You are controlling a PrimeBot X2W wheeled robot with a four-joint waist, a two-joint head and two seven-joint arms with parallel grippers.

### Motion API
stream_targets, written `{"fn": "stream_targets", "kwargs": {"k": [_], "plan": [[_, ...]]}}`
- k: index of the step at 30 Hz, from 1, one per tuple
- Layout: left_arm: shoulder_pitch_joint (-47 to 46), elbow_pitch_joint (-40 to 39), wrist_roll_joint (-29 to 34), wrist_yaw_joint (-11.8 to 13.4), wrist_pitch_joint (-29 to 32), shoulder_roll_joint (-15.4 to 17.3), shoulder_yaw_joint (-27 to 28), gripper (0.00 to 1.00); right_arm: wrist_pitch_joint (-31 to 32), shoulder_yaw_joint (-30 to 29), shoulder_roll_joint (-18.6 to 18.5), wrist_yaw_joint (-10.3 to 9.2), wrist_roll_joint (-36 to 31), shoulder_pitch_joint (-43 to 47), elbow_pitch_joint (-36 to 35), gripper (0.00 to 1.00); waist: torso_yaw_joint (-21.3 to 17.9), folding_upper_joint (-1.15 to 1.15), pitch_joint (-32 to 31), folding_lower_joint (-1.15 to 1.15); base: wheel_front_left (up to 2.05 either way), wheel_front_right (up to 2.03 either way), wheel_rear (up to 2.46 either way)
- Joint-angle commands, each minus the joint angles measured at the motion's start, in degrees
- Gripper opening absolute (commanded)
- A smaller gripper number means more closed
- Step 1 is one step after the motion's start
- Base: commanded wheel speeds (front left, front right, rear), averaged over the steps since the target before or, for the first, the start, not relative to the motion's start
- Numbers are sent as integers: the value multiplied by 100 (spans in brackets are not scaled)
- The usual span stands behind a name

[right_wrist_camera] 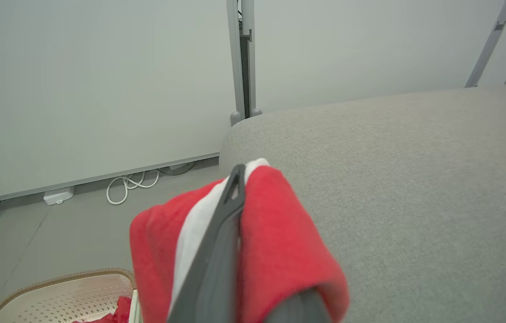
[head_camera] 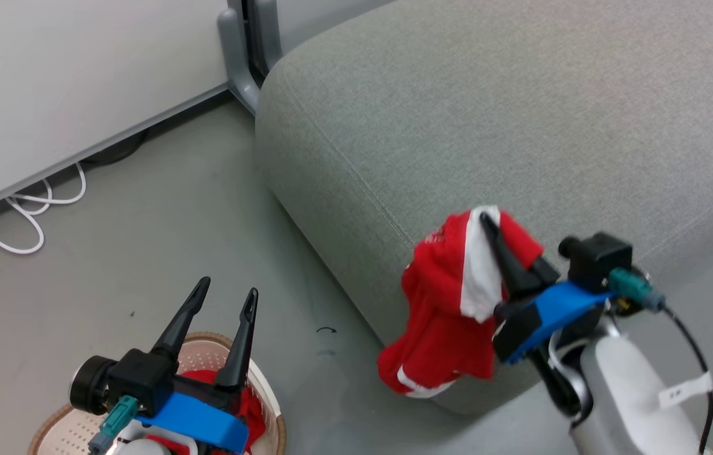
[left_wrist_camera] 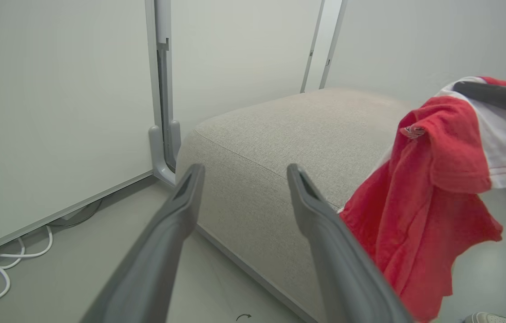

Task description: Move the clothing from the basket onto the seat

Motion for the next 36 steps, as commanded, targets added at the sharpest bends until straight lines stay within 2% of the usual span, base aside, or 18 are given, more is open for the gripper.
{"fn": "stream_targets", "kwargs": {"k": [1,8,15,18,24,30,33,36], "plan": [[-104,-56,46,-2,-18,40,31,100,5,-99,-12,3,14,-284,21,0,23,0,108,-1,0,0,0],[-262,-304,150,-2,-18,231,-57,100,95,-564,-168,3,232,-1487,335,0,203,0,626,-1,0,0,0],[-544,-773,280,-2,-18,446,-123,100,371,-996,-924,3,465,-2813,347,0,495,0,1397,-1,0,0,0],[-741,-968,342,-2,-17,544,-232,100,513,-1428,-1316,3,517,-3269,197,0,689,0,1784,-1,0,0,0],[-1058,-1302,441,-2,-17,703,-236,100,820,-2215,-1855,2,551,-3836,125,0,965,0,2498,-1,0,0,0],[-1193,-1572,477,-2,-17,877,-329,100,698,-2666,-1807,2,424,-3601,622,0,1099,0,2963,-1,0,0,0],[-1224,-1587,487,-2,-17,906,-377,100,599,-2698,-1754,3,395,-3492,889,0,1145,0,3044,-1,0,0,0],[-1246,-1586,467,-3,-17,942,-462,100,482,-2834,-1700,3,427,-3351,1391,0,1218,0,3113,-1,0,0,0]]}}
